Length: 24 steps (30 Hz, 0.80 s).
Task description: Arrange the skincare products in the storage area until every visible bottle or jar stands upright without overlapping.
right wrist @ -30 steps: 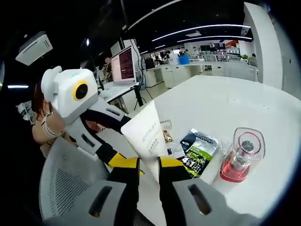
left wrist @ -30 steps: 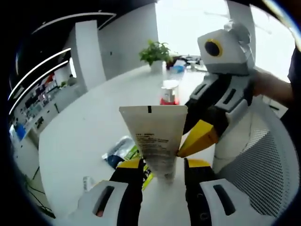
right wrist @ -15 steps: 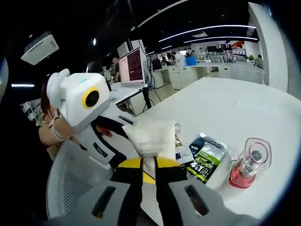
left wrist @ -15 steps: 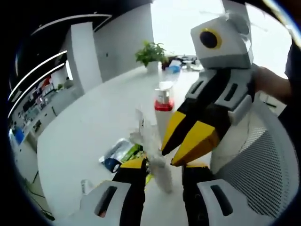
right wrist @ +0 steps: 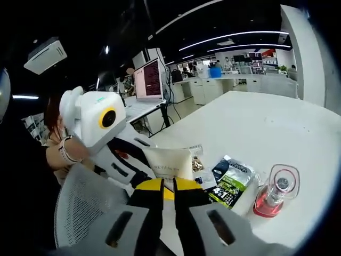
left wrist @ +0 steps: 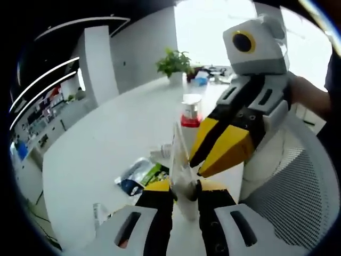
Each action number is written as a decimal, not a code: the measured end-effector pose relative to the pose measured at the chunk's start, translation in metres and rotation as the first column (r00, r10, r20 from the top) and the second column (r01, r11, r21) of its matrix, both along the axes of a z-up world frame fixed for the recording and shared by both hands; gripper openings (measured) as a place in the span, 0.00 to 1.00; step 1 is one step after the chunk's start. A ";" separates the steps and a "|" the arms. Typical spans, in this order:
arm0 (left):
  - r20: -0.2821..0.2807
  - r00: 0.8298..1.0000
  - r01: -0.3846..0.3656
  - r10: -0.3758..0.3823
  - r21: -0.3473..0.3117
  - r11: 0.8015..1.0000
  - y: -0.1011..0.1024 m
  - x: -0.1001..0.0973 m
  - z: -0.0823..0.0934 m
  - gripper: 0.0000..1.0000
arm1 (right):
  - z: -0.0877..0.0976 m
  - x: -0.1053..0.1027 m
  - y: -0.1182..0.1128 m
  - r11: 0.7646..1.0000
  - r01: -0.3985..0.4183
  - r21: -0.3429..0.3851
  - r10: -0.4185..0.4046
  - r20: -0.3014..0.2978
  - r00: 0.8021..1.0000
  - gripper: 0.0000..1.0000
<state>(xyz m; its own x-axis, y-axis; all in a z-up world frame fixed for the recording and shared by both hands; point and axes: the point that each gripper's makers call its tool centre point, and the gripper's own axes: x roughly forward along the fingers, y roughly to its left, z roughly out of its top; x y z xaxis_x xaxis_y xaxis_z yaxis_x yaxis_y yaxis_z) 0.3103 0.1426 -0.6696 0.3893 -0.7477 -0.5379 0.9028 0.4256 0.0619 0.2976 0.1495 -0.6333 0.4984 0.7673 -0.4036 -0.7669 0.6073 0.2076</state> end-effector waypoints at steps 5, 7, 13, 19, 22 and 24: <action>-0.001 1.000 0.000 0.000 -0.007 1.000 0.000 -0.001 0.000 0.12 | 0.001 0.001 -0.008 1.000 0.017 -0.009 -0.017 0.003 1.000 0.08; -0.007 1.000 -0.004 0.004 -0.017 1.000 0.000 -0.001 0.000 0.12 | 0.001 0.002 -0.011 1.000 0.026 -0.014 -0.025 0.006 1.000 0.08; -0.021 1.000 0.023 -0.024 -0.028 0.999 0.001 -0.001 0.000 0.10 | 0.005 0.005 -0.018 0.999 0.029 -0.030 -0.029 0.019 0.999 0.10; -0.029 0.998 0.059 -0.061 -0.045 0.997 -0.001 -0.004 0.000 0.10 | 0.011 0.008 -0.022 0.998 0.017 -0.054 -0.014 0.052 0.999 0.13; -0.017 0.988 0.152 -0.153 -0.054 0.987 -0.007 -0.013 0.001 0.10 | 0.014 0.009 -0.019 0.999 0.000 -0.047 0.004 0.067 0.998 0.15; -0.038 0.988 0.146 -0.148 -0.054 0.988 -0.007 -0.014 0.001 0.10 | 0.015 0.007 -0.016 0.999 -0.023 -0.043 0.026 0.074 0.997 0.16</action>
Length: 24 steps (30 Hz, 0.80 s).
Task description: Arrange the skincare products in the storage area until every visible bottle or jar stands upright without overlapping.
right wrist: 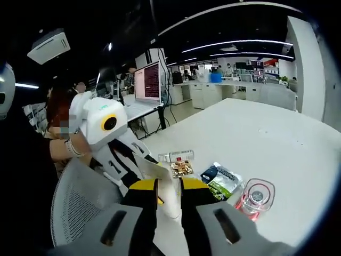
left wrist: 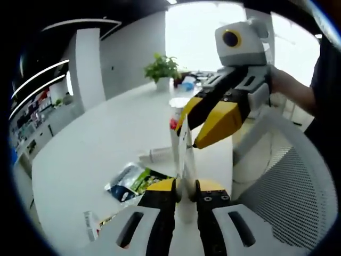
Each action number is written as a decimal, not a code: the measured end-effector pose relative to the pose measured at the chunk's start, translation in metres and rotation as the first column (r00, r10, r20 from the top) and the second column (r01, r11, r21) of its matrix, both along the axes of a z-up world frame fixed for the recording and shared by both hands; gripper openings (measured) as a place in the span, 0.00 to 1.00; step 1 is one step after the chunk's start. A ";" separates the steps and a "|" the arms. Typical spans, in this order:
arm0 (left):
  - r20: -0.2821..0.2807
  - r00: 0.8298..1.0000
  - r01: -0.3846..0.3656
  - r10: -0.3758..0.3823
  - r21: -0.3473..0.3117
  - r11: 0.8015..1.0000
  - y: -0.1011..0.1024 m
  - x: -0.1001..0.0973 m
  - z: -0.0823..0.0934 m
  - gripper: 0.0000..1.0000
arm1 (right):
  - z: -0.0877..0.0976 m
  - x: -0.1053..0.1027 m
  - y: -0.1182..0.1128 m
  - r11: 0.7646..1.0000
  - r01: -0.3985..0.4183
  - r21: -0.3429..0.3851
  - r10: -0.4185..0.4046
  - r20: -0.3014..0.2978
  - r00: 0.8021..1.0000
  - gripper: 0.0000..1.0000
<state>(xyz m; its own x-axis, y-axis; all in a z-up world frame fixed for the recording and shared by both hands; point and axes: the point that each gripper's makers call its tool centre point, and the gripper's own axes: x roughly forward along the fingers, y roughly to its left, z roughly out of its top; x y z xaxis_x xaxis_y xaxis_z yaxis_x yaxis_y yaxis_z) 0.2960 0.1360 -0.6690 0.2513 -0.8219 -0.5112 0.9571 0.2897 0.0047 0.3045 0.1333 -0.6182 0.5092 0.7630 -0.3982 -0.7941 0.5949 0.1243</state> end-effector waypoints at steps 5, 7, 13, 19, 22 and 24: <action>0.005 0.999 0.054 -0.054 -0.008 0.999 -0.003 -0.004 0.001 0.10 | 0.000 -0.005 0.005 0.999 -0.048 0.017 0.047 0.005 0.999 0.15; 0.006 0.997 0.079 -0.079 -0.007 0.997 -0.005 -0.007 0.001 0.10 | 0.001 -0.008 0.006 0.998 -0.064 0.020 0.064 0.006 0.998 0.15; 0.011 0.990 0.138 -0.137 -0.011 0.990 -0.006 -0.014 0.001 0.10 | 0.002 -0.013 0.007 0.994 -0.104 0.032 0.104 0.002 0.995 0.13; 0.014 0.987 0.163 -0.163 -0.016 0.986 -0.007 -0.016 0.001 0.11 | 0.002 -0.016 0.006 0.989 -0.144 0.031 0.144 0.015 0.990 0.10; 0.012 0.985 0.170 -0.170 -0.018 0.985 -0.007 -0.017 0.001 0.11 | 0.003 -0.018 0.007 0.985 -0.172 0.027 0.172 0.014 0.985 0.08; 0.011 0.984 0.176 -0.176 -0.017 0.984 -0.006 -0.018 0.001 0.12 | 0.003 -0.020 0.008 0.981 -0.193 0.028 0.193 0.014 0.981 0.07</action>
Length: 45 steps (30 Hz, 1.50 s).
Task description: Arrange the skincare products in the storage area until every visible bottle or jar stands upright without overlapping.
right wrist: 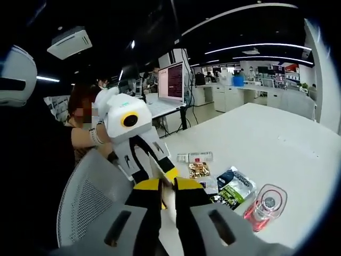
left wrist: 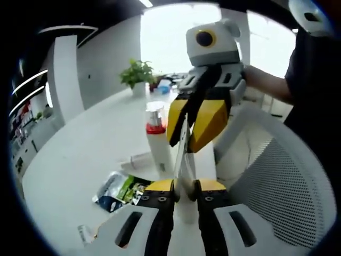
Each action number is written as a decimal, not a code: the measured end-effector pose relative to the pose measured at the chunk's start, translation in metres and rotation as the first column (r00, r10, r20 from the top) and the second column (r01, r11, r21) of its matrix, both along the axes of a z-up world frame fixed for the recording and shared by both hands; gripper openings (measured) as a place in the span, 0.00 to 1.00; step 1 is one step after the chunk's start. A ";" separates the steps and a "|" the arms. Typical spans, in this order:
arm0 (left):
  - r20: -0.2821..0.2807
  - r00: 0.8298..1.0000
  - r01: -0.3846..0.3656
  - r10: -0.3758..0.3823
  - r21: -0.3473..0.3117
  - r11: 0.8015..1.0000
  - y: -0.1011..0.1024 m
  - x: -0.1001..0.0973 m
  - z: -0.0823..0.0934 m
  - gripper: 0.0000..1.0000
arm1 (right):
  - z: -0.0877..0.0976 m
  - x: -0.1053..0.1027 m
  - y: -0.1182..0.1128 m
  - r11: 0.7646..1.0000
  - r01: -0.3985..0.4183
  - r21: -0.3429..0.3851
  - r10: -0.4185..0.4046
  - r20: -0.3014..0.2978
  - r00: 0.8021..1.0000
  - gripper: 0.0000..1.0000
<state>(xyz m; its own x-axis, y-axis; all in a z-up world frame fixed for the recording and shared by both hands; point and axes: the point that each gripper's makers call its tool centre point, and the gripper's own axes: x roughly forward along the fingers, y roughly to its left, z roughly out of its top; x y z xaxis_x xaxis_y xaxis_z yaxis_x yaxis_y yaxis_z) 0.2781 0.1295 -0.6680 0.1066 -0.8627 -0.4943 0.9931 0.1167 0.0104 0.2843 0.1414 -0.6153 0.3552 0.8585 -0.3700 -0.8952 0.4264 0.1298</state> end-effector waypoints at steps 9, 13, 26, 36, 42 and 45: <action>-0.002 1.000 0.023 -0.023 -0.004 1.000 0.001 -0.003 0.000 0.16 | 0.000 -0.005 0.002 0.996 -0.088 -0.009 0.088 0.013 0.996 0.03; -0.012 0.999 0.031 -0.031 -0.018 0.999 0.001 -0.003 0.003 0.15 | -0.001 -0.006 -0.001 0.993 -0.114 -0.007 0.114 0.015 0.993 0.03; -0.010 1.000 0.023 -0.024 -0.056 0.998 0.007 0.002 0.020 0.11 | 0.000 0.000 -0.007 0.988 -0.149 -0.039 0.150 0.023 0.988 0.03; 0.006 1.000 0.012 -0.012 -0.064 0.998 0.000 0.006 0.020 0.09 | 0.000 0.006 -0.015 0.988 -0.145 -0.061 0.147 0.030 0.989 0.03; 0.020 1.000 0.008 -0.007 -0.058 0.998 -0.003 0.008 0.020 0.07 | 0.000 0.009 -0.021 0.992 -0.116 -0.056 0.118 0.032 0.993 0.05; 0.026 1.000 0.013 -0.012 -0.056 0.998 -0.005 0.008 0.020 0.06 | -0.001 0.010 -0.023 0.993 -0.109 -0.049 0.111 0.037 0.993 0.06</action>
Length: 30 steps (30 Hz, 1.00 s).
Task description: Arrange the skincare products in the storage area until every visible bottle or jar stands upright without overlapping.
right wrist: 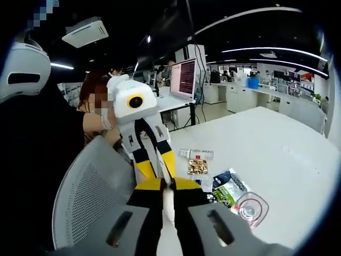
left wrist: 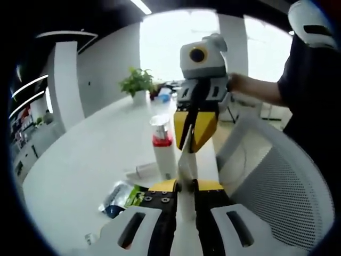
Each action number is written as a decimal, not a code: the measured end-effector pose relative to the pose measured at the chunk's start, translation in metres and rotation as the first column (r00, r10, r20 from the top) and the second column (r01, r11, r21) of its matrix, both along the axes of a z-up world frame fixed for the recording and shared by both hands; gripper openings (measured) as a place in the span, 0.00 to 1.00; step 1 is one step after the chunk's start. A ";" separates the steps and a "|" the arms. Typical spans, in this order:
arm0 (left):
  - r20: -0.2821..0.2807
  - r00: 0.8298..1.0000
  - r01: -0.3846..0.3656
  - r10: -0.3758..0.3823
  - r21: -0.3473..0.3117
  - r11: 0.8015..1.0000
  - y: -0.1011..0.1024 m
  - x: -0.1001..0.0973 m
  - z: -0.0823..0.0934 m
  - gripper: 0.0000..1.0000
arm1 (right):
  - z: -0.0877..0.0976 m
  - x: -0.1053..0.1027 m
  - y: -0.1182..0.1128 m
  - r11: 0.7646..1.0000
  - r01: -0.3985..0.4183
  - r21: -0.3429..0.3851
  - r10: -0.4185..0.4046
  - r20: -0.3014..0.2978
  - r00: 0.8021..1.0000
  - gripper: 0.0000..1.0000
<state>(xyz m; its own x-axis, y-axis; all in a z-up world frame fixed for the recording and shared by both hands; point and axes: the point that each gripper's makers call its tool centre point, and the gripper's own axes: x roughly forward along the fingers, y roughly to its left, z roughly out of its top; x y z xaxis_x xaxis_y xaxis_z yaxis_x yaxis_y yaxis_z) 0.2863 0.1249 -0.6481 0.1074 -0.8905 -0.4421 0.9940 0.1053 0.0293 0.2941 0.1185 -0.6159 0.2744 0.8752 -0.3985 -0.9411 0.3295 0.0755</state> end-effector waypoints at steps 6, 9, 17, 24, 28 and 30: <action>0.014 1.000 0.003 -0.003 -0.016 1.000 -0.005 0.000 0.001 0.05 | 0.001 0.002 -0.004 0.999 0.032 -0.015 -0.032 0.010 0.999 0.09; 0.023 1.000 -0.002 0.003 -0.014 1.000 -0.007 0.003 0.001 0.04 | 0.005 0.004 -0.010 0.998 0.059 -0.007 -0.059 0.019 0.998 0.10; 0.038 0.999 0.005 -0.004 -0.005 1.000 -0.011 0.007 0.001 0.04 | 0.009 0.011 -0.034 0.983 0.181 -0.006 -0.181 0.026 0.983 0.11; 0.057 0.998 0.000 0.000 -0.008 1.000 -0.014 0.014 0.001 0.04 | 0.017 0.000 -0.049 0.971 0.238 -0.017 -0.237 0.036 0.971 0.10; 0.066 0.998 -0.003 0.004 -0.008 1.000 -0.015 0.017 0.001 0.04 | 0.018 -0.006 -0.061 0.957 0.288 -0.029 -0.287 0.039 0.957 0.10; 0.068 0.998 -0.005 0.006 -0.011 1.000 -0.016 0.018 0.001 0.04 | 0.016 -0.007 -0.069 0.945 0.327 -0.034 -0.325 0.034 0.945 0.11</action>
<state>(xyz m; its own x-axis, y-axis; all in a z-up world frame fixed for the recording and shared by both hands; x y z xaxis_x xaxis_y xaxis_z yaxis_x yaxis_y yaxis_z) 0.3048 0.1087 -0.6475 0.1416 -0.8945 -0.4240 0.9892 0.1114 0.0952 0.2873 0.0497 -0.5996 0.5535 0.7203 -0.4181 -0.7834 0.6207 0.0323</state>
